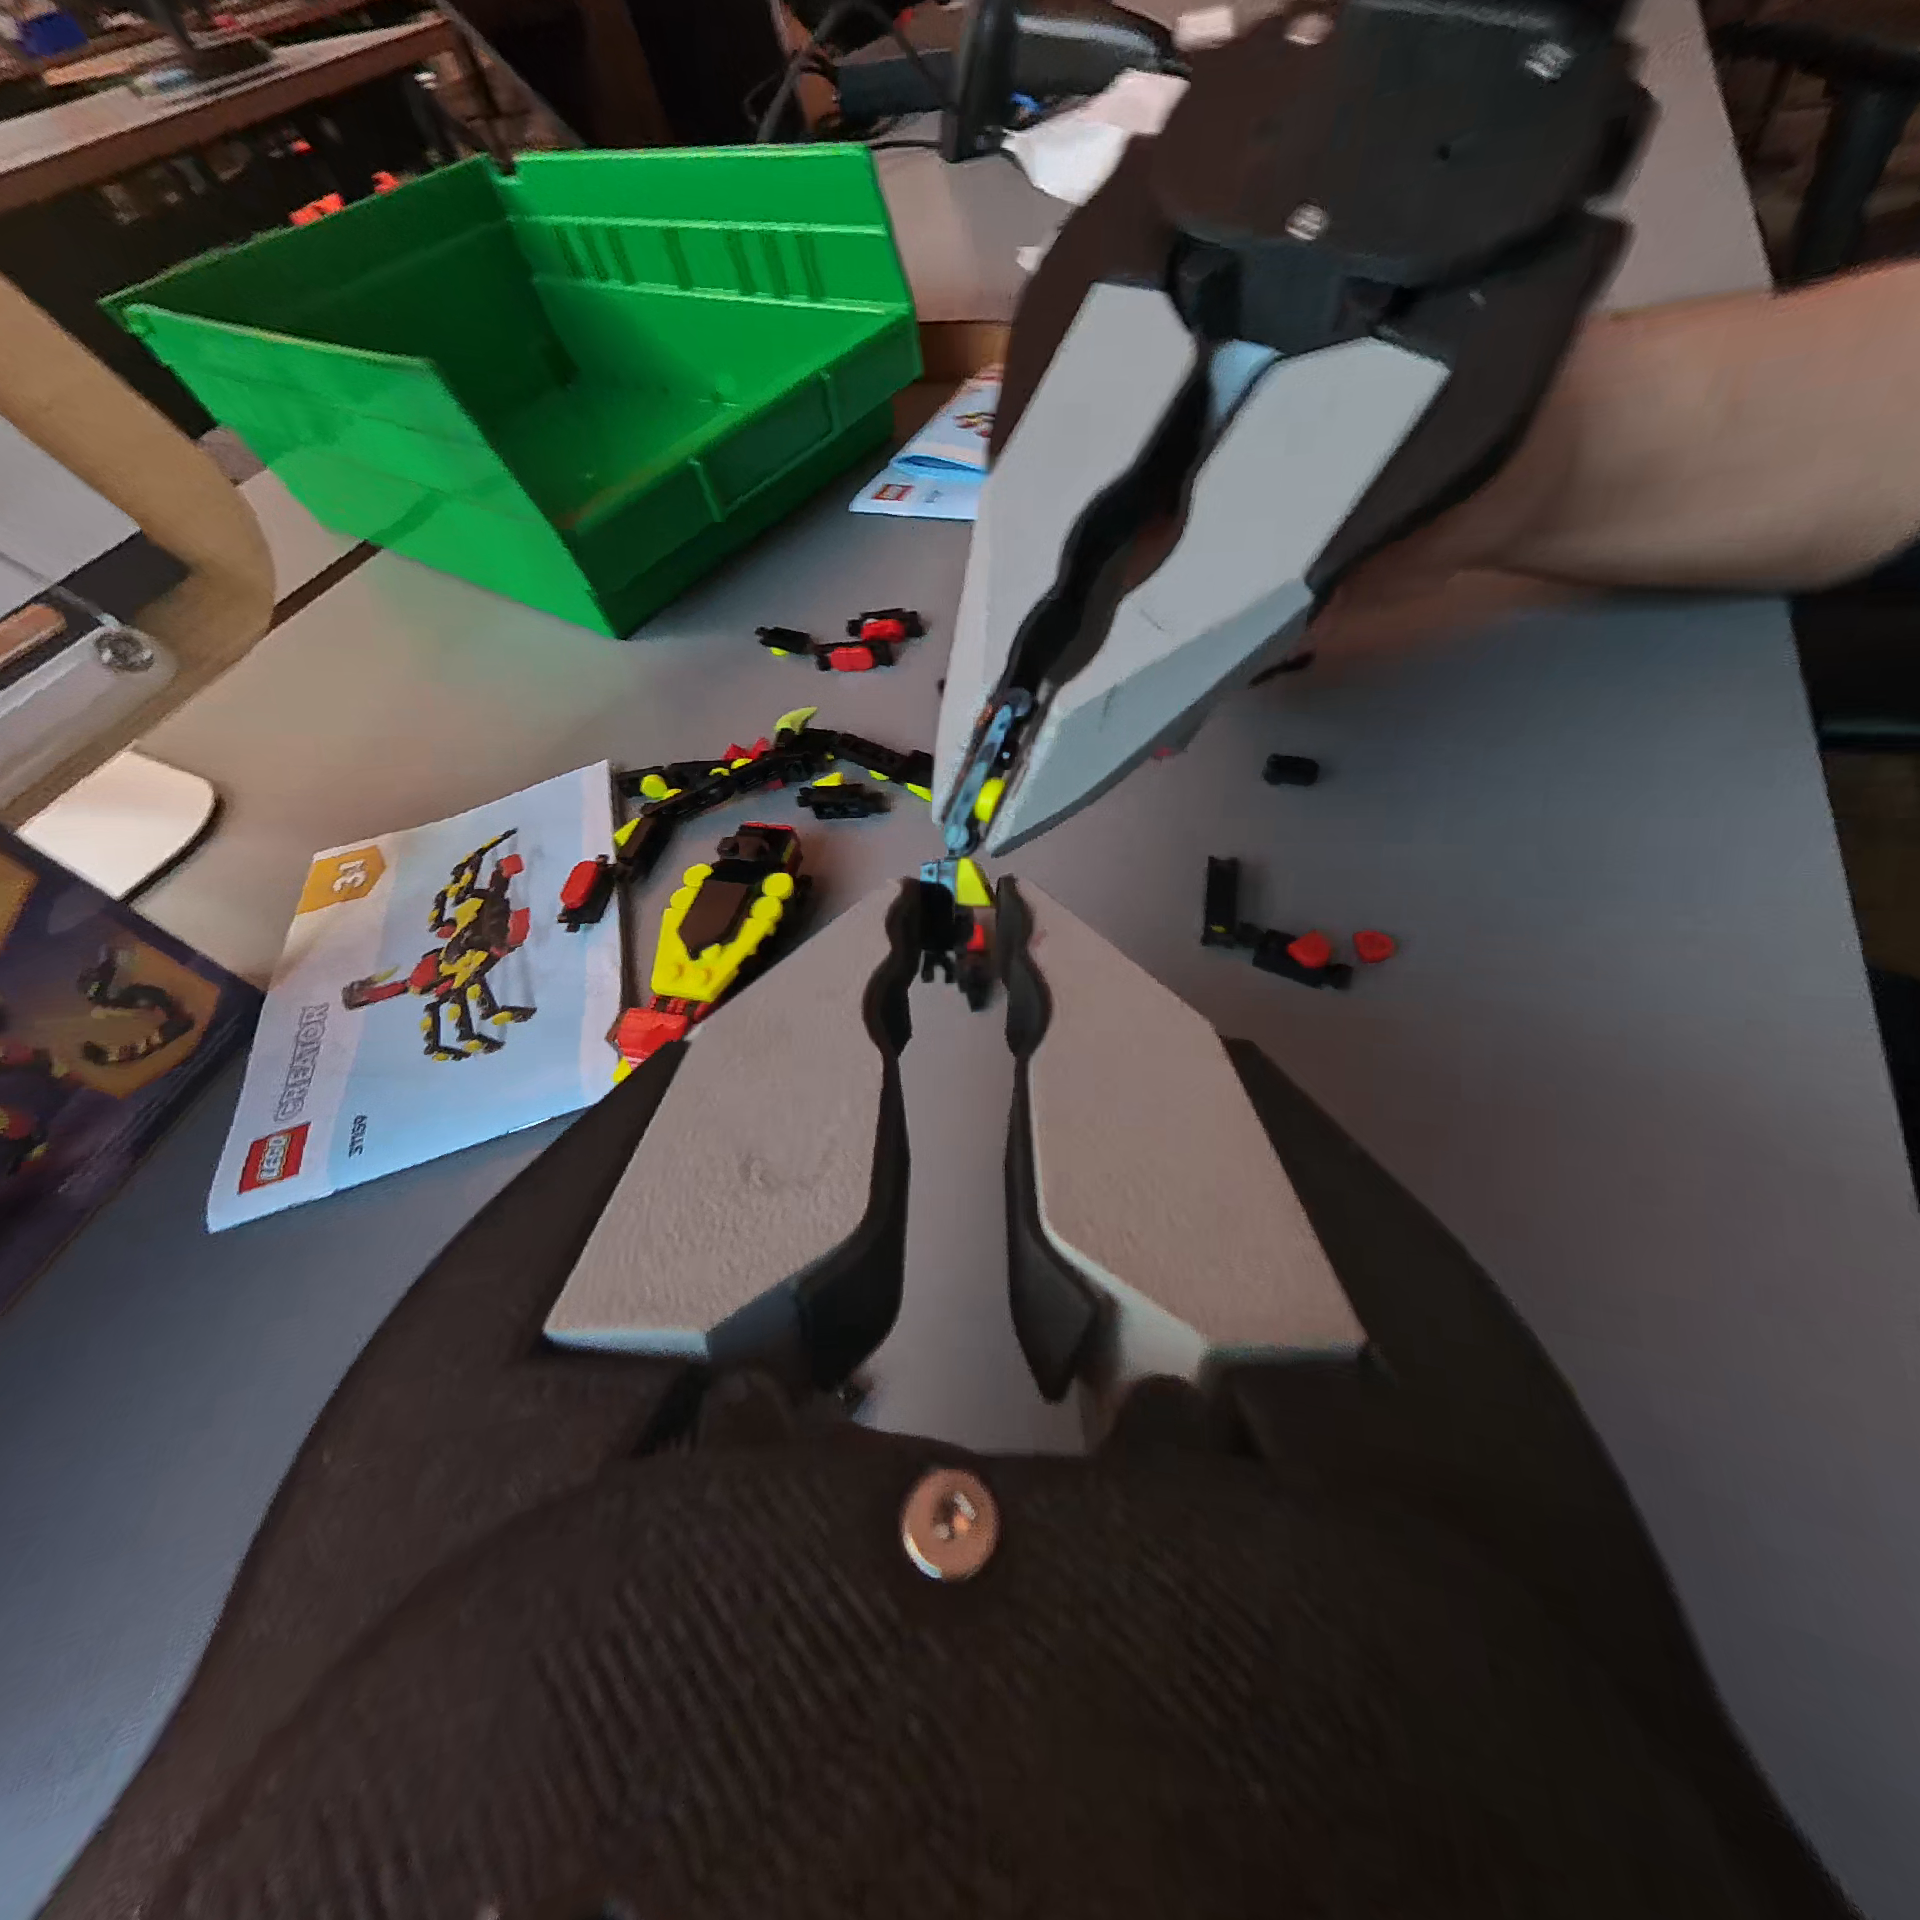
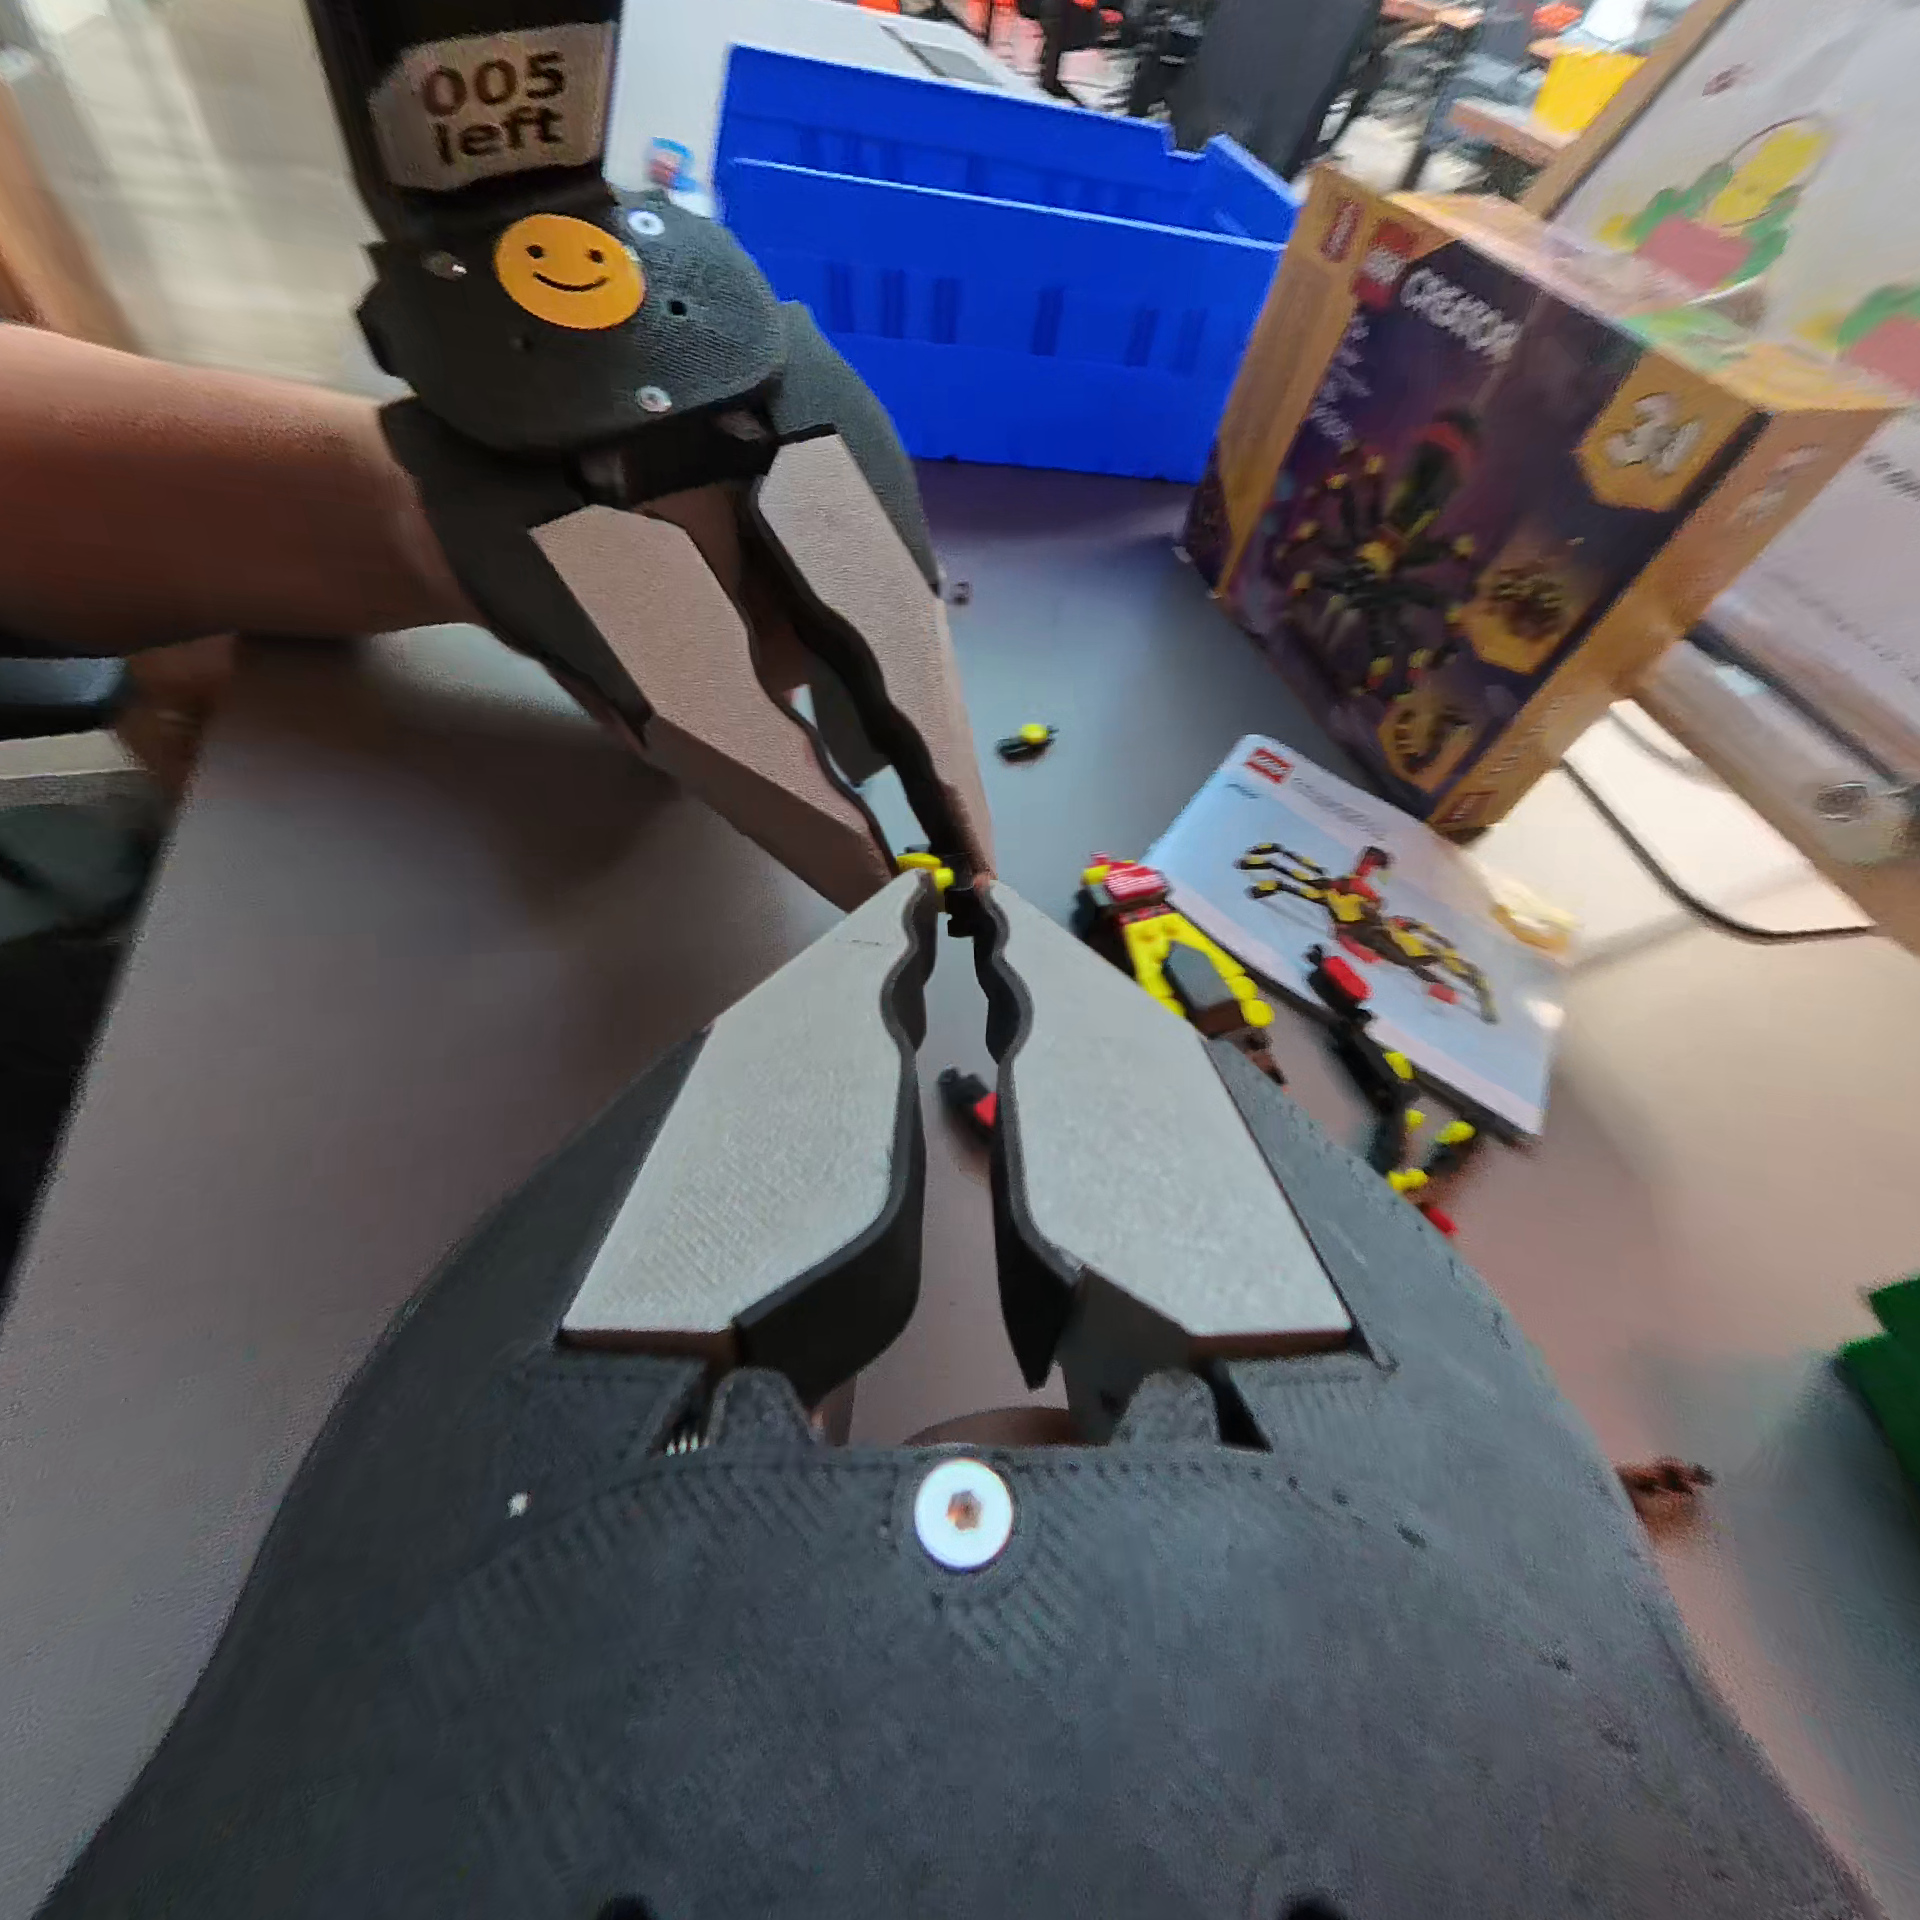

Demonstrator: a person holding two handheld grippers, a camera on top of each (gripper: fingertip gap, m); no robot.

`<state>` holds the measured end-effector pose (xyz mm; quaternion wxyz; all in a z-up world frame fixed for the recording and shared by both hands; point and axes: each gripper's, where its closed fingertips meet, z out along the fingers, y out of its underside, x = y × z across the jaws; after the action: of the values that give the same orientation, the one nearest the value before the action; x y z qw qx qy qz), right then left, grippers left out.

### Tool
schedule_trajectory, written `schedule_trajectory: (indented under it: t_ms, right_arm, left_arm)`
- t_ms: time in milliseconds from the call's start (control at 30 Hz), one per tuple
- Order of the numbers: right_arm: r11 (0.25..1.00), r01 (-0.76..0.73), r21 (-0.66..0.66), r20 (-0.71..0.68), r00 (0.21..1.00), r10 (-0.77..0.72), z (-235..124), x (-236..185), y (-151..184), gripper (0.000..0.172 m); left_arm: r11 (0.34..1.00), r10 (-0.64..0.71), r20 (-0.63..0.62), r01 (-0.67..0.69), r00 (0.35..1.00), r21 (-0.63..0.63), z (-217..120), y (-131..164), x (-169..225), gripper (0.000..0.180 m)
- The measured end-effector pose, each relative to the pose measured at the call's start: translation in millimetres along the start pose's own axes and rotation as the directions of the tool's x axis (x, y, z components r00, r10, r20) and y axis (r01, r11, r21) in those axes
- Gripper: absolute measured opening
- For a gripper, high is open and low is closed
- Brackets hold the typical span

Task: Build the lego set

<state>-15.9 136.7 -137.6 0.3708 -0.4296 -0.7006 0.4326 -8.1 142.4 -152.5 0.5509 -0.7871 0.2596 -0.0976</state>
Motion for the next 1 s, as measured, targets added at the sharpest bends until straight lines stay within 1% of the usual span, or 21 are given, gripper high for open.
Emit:
schedule_trajectory:
  t_ms: [67, 133, 200, 233, 267, 300, 333, 367, 400, 433, 467, 500, 533, 600, 667, 700, 767, 833, 900, 1000]
  right_arm:
    - [0.998, 0.066, -0.009, -0.115, 0.991, -0.066, -0.1, 9.1, -3.7, 0.004]
    - [0.993, 0.114, -0.026, -0.21, 0.971, -0.117, 0.1, 13.5, -7.0, 0.005]
    - [0.984, 0.168, -0.061, -0.321, 0.93, -0.178, 0.1, 21.2, -9.8, 0.005]
    - [0.977, 0.194, -0.091, -0.474, 0.855, -0.213, -10.1, 41.7, -14.1, 0.003]
    - [0.971, 0.223, -0.085, -0.563, 0.793, -0.232, -24.1, 60.6, -23.5, 0.002]
    - [0.989, 0.15, -0.005, -0.603, 0.788, -0.123, -38.6, 78.8, -30.1, 0.002]
    - [0.995, 0.03, 0.095, -0.586, 0.809, 0.031, -48.7, 93.2, -31.2, 0.003]
    - [0.984, -0.076, 0.158, -0.529, 0.836, 0.149, -52.5, 100.6, -28.6, 0.003]
    - [0.971, -0.116, 0.211, -0.463, 0.863, 0.204, -54.5, 100.0, -29.7, 0.003]
    - [0.967, -0.099, 0.233, -0.437, 0.878, 0.195, -57.7, 96.9, -30.0, 0.003]
    - [0.979, -0.059, 0.193, -0.463, 0.875, 0.144, -60.7, 96.0, -24.2, 0.003]
    - [0.993, -0.005, 0.121, -0.483, 0.874, 0.063, -60.7, 93.0, -16.6, 0.003]
    - [0.998, 0.043, 0.046, -0.468, 0.884, -0.016, -57.6, 86.3, -8.4, 0.003]
    - [0.993, 0.086, -0.075, -0.384, 0.917, -0.109, -47.7, 69.7, 12.3, 0.004]
    - [0.988, 0.071, -0.14, -0.29, 0.951, -0.109, -36.7, 54.8, 35.3, 0.009]
    - [0.986, 0.052, -0.157, -0.257, 0.962, -0.091, -31.8, 49.7, 44.5, 0.015]
    - [0.982, 0.014, -0.188, -0.175, 0.983, -0.048, -23.9, 37.9, 54.3, 0.025]
    - [0.988, -0.009, -0.154, -0.177, 0.984, -0.018, -23.0, 37.8, 48.7, 0.027]
    - [0.996, -0.042, -0.084, -0.196, 0.98, 0.025, -27.5, 42.2, 40.2, 0.026]
    - [0.997, -0.083, -0.004, -0.297, 0.952, 0.078, -41.9, 63.5, 35.5, 0.021]
  left_arm:
    - [0.998, -0.061, 0.057, 0.059, 0.996, 0.025, 2.2, -5.1, -6.9, 0.011]
    - [0.997, -0.072, 0.104, 0.068, 0.992, 0.04, 1.6, -8.4, -11.0, 0.011]
    - [0.993, -0.111, 0.124, 0.105, 0.986, 0.052, 0.7, -10.0, -15.5, 0.01]
    - [0.988, -0.148, 0.098, 0.144, 0.984, 0.045, 0.7, -8.5, -14.0, 0.009]
    - [0.983, -0.185, 0.009, 0.184, 0.983, 0.025, 4.3, -5.9, 2.0, 0.01]
    - [0.988, -0.157, 0.006, 0.157, 0.988, 0.01, 5.4, -5.4, 10.1, 0.01]
    - [0.997, -0.081, 0.037, 0.081, 0.996, -0.005, 6.0, -4.5, 13.8, 0.011]
    - [0.999, -0.024, 0.082, 0.027, 0.996, -0.033, 6.7, -1.0, 11.7, 0.011]
    - [0.998, 0.023, 0.132, -0.016, 0.991, -0.053, 6.8, 1.6, 5.2, 0.011]
    - [0.996, 0.072, 0.184, -0.061, 0.98, -0.069, 5.8, 3.6, -3.2, 0.011]
    - [0.99, 0.124, 0.23, -0.104, 0.965, -0.096, 4.2, 7.3, -11.8, 0.011]
    - [0.982, 0.169, 0.264, -0.139, 0.95, -0.128, 2.6, 11.7, -18.5, 0.011]
    - [0.975, 0.203, 0.291, -0.165, 0.935, -0.149, 1.0, 14.2, -22.8, 0.012]
    - [0.958, 0.278, 0.349, -0.234, 0.895, -0.164, -1.8, 13.4, -28.3, 0.011]
    - [0.932, 0.36, 0.393, -0.304, 0.846, -0.199, -2.7, 14.4, -32.4, 0.012]
    - [0.916, 0.397, 0.4, -0.33, 0.826, -0.228, -1.5, 16.9, -32.7, 0.012]
    - [0.891, 0.449, 0.4, -0.367, 0.799, -0.267, 1.5, 19.8, -30.3, 0.012]
    - [0.886, 0.46, 0.411, -0.379, 0.787, -0.267, 1.7, 17.9, -28.2, 0.012]
    - [0.904, 0.427, 0.448, -0.352, 0.786, -0.243, -3.0, 13.6, -30.8, 0.012]
    - [0.934, 0.357, 0.476, -0.301, 0.803, -0.194, -11.5, 9.3, -34.0, 0.019]
